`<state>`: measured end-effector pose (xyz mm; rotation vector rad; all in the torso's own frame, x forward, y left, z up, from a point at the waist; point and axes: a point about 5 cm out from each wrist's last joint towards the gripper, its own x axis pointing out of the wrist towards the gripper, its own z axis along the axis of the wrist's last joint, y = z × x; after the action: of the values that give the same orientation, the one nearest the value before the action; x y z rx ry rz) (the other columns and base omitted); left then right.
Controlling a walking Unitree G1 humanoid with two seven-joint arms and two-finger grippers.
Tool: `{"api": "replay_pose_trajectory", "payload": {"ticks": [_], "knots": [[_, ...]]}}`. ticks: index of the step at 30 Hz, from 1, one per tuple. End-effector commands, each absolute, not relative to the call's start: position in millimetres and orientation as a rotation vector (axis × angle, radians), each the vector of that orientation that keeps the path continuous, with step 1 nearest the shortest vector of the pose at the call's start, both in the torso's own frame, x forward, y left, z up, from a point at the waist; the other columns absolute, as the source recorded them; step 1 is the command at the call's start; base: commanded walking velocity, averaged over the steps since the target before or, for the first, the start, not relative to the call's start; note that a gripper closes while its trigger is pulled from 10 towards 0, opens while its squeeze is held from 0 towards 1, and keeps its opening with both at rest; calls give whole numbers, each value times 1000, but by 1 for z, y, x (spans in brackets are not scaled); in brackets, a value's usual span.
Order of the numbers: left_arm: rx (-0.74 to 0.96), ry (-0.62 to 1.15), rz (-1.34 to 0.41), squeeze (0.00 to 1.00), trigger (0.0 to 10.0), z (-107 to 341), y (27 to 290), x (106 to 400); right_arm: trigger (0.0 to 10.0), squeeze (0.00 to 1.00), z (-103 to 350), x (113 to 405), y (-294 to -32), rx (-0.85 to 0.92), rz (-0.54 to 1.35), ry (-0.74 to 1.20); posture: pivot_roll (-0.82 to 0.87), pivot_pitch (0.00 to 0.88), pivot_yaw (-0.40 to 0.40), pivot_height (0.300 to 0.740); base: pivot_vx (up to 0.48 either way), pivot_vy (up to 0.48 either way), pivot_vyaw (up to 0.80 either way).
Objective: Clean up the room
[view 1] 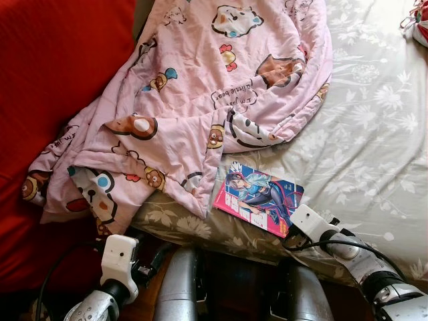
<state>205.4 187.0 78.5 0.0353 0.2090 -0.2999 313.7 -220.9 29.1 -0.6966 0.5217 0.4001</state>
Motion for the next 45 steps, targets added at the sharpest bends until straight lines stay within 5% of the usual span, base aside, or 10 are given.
{"api": "replay_pose_trajectory", "payload": {"ticks": [1,7,13,20,22,35,45], "knots": [[44,258,-288,0,10000,68,191,202,0,0,13,301,-215,-653,413,564,247,317,95,626,0,0,0],[51,246,-296,0,10000,68,190,209,0,0,7,296,-210,-608,400,565,238,301,91,626,0,0,0],[38,220,-285,0,10000,62,185,231,0,0,13,288,-244,-255,47,441,170,221,60,626,0,0,0],[29,207,-286,0,10000,56,180,245,0,0,16,273,-243,-15,-57,278,125,169,38,626,0,0,0],[25,208,-276,0,10000,52,181,249,10000,0,17,265,-236,35,-62,231,110,153,33,626,0,0,0],[-18,267,-198,0,10000,26,185,265,10000,0,-14,250,-190,239,-68,345,66,75,25,646,0,0,0],[-46,425,-150,0,10000,-11,192,253,10000,0,-44,229,-190,221,-81,539,53,0,14,706,0,0,0]]}}
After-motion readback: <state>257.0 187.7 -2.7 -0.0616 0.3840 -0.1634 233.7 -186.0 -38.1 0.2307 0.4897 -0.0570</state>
